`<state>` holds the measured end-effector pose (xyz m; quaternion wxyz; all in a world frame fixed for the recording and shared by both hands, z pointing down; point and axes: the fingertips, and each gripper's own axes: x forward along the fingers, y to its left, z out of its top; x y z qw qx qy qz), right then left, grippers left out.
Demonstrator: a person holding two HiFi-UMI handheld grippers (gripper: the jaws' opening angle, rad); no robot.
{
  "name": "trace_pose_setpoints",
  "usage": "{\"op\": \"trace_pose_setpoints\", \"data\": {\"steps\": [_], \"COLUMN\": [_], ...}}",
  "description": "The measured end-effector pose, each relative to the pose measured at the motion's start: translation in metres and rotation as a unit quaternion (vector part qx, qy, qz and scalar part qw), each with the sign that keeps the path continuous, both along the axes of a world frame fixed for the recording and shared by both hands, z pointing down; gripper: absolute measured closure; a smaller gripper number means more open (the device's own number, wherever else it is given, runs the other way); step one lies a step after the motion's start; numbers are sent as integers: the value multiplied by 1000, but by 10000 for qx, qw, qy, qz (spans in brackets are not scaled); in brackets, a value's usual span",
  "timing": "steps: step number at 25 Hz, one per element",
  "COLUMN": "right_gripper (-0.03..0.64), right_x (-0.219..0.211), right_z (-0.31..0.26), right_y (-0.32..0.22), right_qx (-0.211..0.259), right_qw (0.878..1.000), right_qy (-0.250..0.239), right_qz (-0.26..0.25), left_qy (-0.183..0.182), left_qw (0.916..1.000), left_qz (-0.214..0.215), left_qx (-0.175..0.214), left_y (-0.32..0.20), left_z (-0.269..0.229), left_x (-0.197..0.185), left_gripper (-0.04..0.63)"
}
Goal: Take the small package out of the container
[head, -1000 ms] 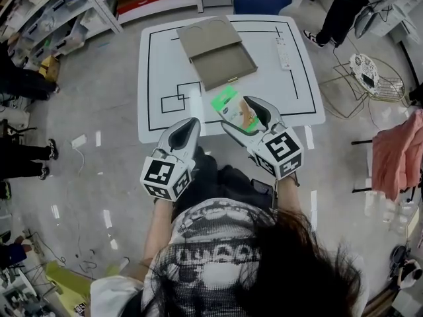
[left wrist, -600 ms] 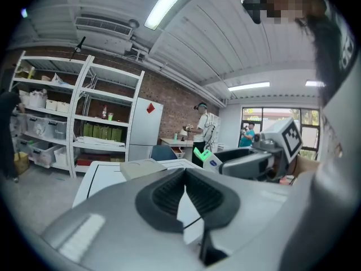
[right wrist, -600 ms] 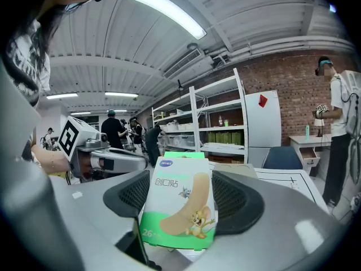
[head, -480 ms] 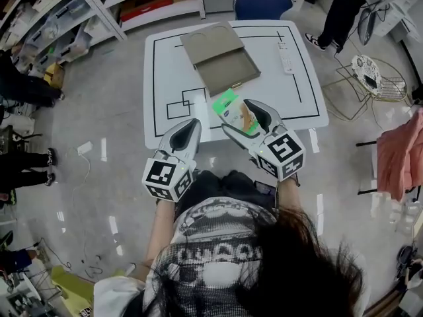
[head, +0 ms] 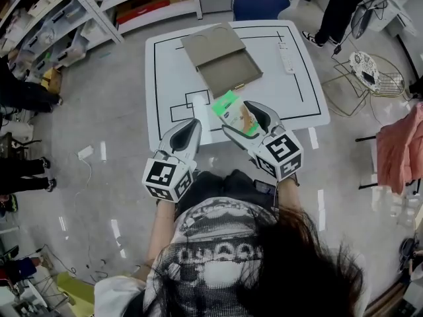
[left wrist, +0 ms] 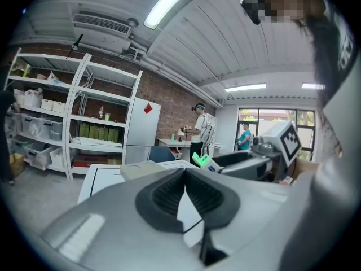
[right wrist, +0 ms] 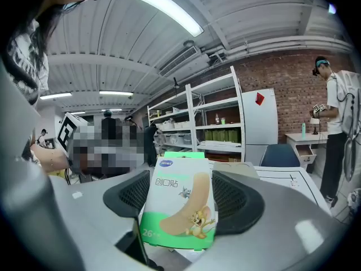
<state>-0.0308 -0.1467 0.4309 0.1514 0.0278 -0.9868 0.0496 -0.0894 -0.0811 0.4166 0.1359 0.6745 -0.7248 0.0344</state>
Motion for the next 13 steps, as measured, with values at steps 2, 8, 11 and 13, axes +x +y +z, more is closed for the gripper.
{"op": "trace_pose_setpoints", "data": {"steps": [2,8,11,13], "right_gripper": [261,261,261,261], "right_x": [-3,-10,-14,-17], "right_z": [1,4,4,4], "right_y": [1,1,2,2], "right_qx": [7,16,18,15], "right_qw": [10000,9999,9998,9998], "right_qy": [39,135,144,144], "right_qz": [19,93,119,130], "left_qy": [20,91,108,120], "left_qw": [10000,9999,9998,9998], "left_qz": [31,111,137,148], "left_qx": [6,49,68,77], "left_y": [0,-2,-2,-1], "left_z": [1,1,1,2], "left_x": [-3,-10,-14,-17], "left_gripper": [595,595,595,595]}}
